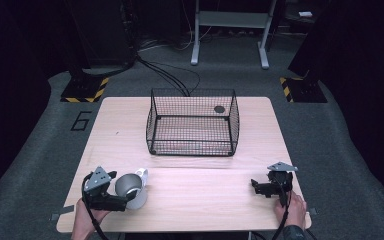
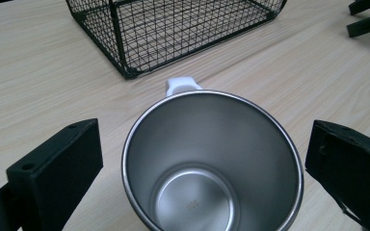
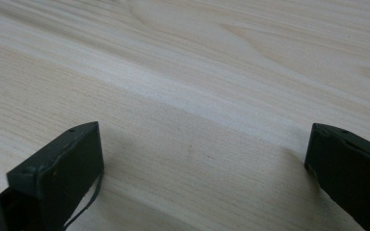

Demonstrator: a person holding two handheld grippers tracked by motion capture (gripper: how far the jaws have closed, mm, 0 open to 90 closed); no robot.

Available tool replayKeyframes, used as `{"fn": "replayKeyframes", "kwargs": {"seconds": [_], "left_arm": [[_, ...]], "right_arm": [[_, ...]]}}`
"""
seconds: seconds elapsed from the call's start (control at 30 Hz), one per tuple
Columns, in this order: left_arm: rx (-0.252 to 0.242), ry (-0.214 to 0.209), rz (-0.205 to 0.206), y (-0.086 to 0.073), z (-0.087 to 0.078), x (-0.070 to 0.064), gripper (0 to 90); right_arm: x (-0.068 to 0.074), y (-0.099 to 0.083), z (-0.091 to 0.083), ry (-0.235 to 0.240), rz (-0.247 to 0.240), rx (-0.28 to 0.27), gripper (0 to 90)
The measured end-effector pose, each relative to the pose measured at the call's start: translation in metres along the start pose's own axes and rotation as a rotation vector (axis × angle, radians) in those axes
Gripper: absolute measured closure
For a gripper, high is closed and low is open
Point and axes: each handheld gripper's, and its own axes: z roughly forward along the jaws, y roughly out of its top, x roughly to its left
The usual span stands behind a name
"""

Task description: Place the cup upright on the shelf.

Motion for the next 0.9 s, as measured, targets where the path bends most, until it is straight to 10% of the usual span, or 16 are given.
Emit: {"fn": "replayKeyframes", "kwargs": {"seconds": [0.9], "left_arm": [[0.051, 0.018, 0.005, -0.011, 0.021, -0.005, 0.2]], "right_arm": [[0.0, 0.0, 0.0, 0.0, 0.0, 0.0, 0.0]]}}
